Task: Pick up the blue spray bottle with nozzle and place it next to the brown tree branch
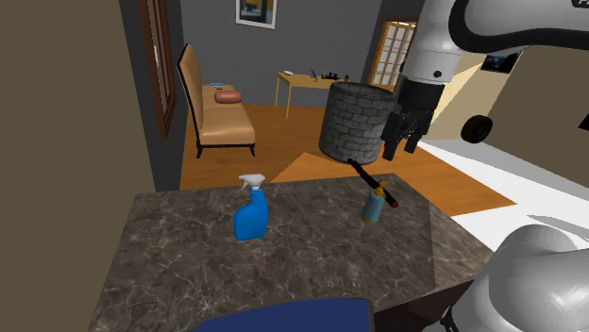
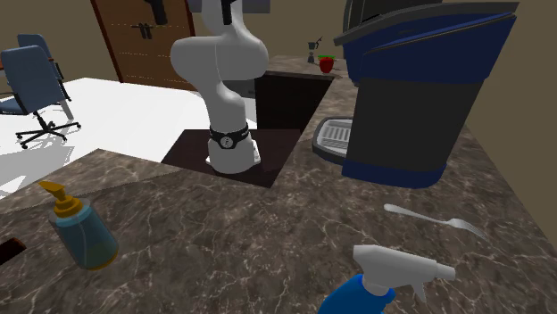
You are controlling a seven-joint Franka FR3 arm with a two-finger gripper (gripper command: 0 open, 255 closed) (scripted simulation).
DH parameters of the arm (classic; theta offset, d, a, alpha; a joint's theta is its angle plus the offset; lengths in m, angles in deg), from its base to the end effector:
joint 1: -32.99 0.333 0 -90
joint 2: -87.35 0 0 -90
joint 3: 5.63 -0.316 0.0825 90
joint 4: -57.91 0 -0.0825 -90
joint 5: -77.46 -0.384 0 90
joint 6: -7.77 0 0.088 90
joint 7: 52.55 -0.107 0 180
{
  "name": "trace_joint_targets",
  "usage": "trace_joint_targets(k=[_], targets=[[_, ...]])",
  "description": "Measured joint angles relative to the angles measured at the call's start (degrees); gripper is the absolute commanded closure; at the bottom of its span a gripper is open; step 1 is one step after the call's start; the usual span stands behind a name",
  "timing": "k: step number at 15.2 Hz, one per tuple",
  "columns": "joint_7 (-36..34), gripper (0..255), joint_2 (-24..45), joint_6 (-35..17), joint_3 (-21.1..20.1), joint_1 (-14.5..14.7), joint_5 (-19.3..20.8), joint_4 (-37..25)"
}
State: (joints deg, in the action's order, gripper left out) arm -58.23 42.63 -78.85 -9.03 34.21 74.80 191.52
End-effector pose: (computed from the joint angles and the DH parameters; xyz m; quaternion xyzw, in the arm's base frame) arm 0.3009 0.0353 0.5945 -0.9996 0.0173 0.0204 0.0007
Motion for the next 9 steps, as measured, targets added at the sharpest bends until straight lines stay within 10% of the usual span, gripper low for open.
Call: trace_joint_targets(k=[9], targets=[[8.6,0,18.7,-5.1,-1.5,3.0,3.3,-9.2]])
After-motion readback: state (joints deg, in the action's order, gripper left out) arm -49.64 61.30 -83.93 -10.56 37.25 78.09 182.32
